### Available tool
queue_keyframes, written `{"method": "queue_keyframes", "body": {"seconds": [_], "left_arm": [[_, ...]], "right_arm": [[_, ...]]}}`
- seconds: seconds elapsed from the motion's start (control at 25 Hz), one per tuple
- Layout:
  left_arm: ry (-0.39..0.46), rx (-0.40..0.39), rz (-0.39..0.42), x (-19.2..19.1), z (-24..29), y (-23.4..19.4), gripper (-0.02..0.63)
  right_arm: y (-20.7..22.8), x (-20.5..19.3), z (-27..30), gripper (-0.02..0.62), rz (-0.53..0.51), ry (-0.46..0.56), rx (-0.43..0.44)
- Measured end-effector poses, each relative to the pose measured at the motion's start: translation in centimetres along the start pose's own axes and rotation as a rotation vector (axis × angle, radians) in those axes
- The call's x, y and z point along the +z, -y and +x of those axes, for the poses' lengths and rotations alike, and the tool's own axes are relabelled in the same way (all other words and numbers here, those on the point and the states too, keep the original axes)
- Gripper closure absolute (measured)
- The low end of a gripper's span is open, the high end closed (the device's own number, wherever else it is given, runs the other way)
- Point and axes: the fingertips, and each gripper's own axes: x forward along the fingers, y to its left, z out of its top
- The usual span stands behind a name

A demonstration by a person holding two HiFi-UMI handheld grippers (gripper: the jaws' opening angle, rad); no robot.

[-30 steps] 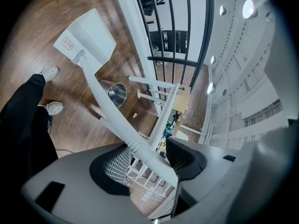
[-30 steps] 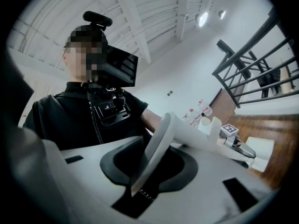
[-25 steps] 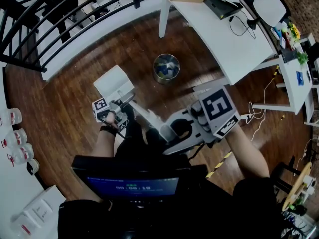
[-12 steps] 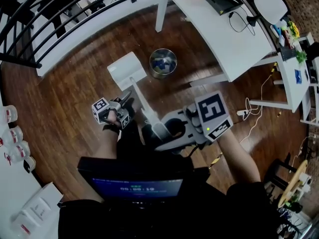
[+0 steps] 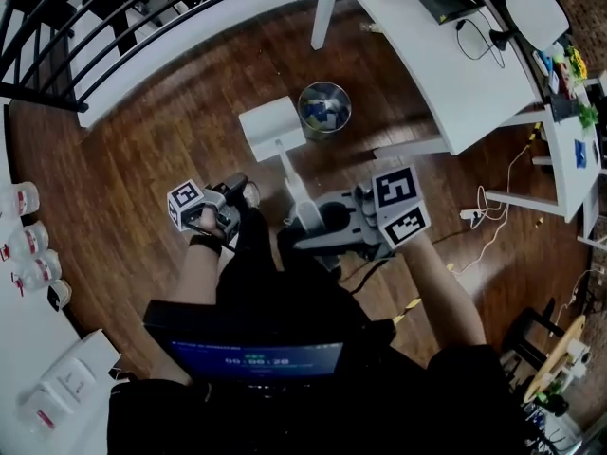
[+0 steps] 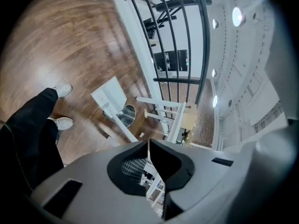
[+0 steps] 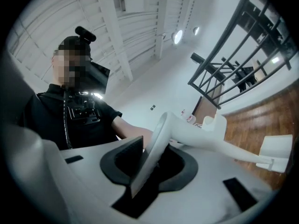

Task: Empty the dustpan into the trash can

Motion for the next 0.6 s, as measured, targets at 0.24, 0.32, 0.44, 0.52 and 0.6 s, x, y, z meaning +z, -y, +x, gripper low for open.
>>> {"method": "queue_keyframes", "body": {"seconds": [0.24, 0.32, 0.44, 0.52, 0.6], "left_arm": [[-0.004, -0.093, 0.169, 1.1, -2.7, 4.3, 0.592], [0.017, -0.135, 0.211, 1.6, -3.8, 5.7, 0.604], [0.048, -0.202, 0.274, 2.4, -5.6, 7.9, 0.604], [0.071, -0.281, 0.327, 3.0, -7.0, 10.2, 0.604], [0.089, -0.358, 0.385, 3.4, -8.3, 12.7, 0.604]], "right_arm": [[3.6, -1.6, 0.6, 0.494, 0.042, 0.069, -0.011], [5.1, -2.2, 0.8, 0.495, 0.058, 0.09, -0.02], [7.1, -2.8, 1.5, 0.495, 0.081, 0.104, -0.024], [8.6, -3.1, 2.1, 0.495, 0.093, 0.098, -0.029], [10.1, -3.4, 2.7, 0.495, 0.105, 0.091, -0.033]]}}
